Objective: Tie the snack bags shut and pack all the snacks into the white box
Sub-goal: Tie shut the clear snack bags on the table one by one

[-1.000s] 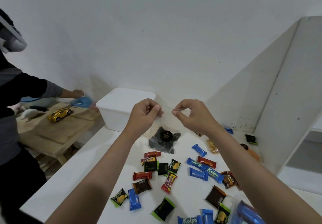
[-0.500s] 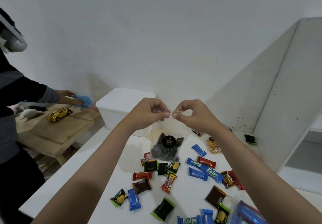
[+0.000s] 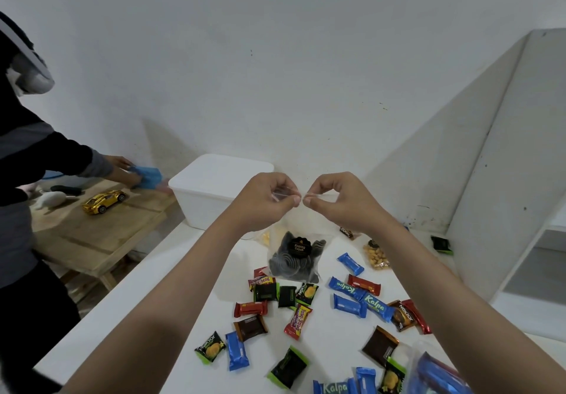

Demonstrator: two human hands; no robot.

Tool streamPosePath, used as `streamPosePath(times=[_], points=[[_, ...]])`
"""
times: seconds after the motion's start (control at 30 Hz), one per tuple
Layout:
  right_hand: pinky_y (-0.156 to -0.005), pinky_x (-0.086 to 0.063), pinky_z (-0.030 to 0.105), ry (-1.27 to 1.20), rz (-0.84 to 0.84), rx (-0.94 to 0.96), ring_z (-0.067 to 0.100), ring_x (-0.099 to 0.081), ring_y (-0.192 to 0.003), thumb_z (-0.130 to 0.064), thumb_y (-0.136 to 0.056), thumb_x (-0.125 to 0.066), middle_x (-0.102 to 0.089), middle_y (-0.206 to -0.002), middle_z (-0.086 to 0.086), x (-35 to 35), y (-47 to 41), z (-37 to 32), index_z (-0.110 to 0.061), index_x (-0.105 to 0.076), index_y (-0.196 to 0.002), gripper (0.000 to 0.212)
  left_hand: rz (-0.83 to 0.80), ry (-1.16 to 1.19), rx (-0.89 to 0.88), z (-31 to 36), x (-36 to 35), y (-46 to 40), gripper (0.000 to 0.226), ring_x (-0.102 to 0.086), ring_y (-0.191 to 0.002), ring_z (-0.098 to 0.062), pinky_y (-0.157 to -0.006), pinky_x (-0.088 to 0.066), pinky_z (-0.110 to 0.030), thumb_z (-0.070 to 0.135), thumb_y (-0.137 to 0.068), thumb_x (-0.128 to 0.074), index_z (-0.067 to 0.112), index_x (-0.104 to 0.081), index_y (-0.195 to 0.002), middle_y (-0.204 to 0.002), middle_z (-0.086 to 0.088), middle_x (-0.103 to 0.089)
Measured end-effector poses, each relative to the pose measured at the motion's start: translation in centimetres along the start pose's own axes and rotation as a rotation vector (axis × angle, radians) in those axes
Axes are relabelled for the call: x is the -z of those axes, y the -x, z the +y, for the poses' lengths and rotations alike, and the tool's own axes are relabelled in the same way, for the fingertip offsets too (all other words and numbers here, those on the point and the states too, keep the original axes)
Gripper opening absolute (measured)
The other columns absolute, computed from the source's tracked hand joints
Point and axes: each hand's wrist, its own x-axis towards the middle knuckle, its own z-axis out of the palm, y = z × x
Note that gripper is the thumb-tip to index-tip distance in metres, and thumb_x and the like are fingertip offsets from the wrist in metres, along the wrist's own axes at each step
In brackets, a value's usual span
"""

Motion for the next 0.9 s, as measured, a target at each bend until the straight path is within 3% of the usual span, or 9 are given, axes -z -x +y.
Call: streamPosePath(times=[0.27,0.43,0.6,0.7,0.8,0.9], points=[[-0.075,-0.040,0.007,-0.004,0.053,0.033,0.003,-0.060,-0.076,-0.017,-0.084,-0.067,-0.066,-0.075,-0.011,-0.1,0.0,-0.4,-0.015,-0.067,-0.074,0.010,0.005,0.011,-0.040,-0.1,-0.4,-0.3,0.022,-0.065,-0.080,-0.006,-0.074,-0.047,-0.018,0.006,-0.085,-0.065,0.024,-0.060,-0.074,-0.074,0.010,-0.064],[-0.074,-0.036,0.000,0.010,0.061,0.042,-0.006,-0.059,-0.076,-0.017,-0.084,-0.067,-0.065,-0.073,-0.014,0.1,0.0,-0.2,-0.015,-0.068,-0.075,0.010,-0.010,0.131,0.048,-0.1,0.2,-0.5,0.012,-0.063,-0.068,-0.002,-0.066,-0.051,-0.019,0.006,-0.083,-0.069,0.016,-0.064,-0.079,-0.076,0.006,-0.067],[-0.073,-0.036,-0.003,0.031,0.046,0.043,-0.009,-0.059,-0.080,-0.018,-0.084,-0.068,-0.066,-0.076,-0.016,0.2,0.0,-0.1,-0.014,-0.070,-0.078,0.008,-0.093,0.071,0.075,-0.1,1.0,-0.7,0.006,-0.065,-0.073,-0.007,-0.075,-0.052,-0.023,0.011,-0.085,-0.068,0.014,-0.066,-0.082,-0.078,0.002,-0.068],[-0.073,-0.035,-0.005,0.048,0.027,0.034,-0.012,-0.058,-0.082,-0.021,-0.084,-0.068,-0.067,-0.077,-0.016,0.3,0.1,-0.2,-0.015,-0.072,-0.079,0.008,-0.041,-0.037,0.030,0.0,0.7,-0.5,0.015,-0.064,-0.081,-0.005,-0.078,-0.049,-0.015,0.012,-0.084,-0.068,0.021,-0.063,-0.075,-0.078,0.007,-0.068],[-0.073,-0.039,0.002,0.094,0.010,0.048,-0.006,-0.060,-0.082,-0.024,-0.083,-0.068,-0.068,-0.078,-0.014,0.4,0.0,-0.4,-0.016,-0.073,-0.080,0.010,-0.008,-0.071,-0.035,0.0,0.4,-0.2,0.022,-0.063,-0.077,0.006,-0.075,-0.044,-0.003,0.008,-0.084,-0.068,0.024,-0.059,-0.072,-0.078,0.011,-0.067],[-0.070,-0.046,0.011,0.103,-0.028,0.066,0.001,-0.062,-0.076,-0.024,-0.082,-0.068,-0.070,-0.076,-0.009,0.6,-0.1,-0.9,-0.014,-0.073,-0.079,0.011,-0.016,-0.059,-0.056,-0.1,0.2,-0.1,0.020,-0.062,-0.076,0.008,-0.077,-0.045,-0.005,0.007,-0.083,-0.068,0.023,-0.060,-0.073,-0.076,0.012,-0.067]])
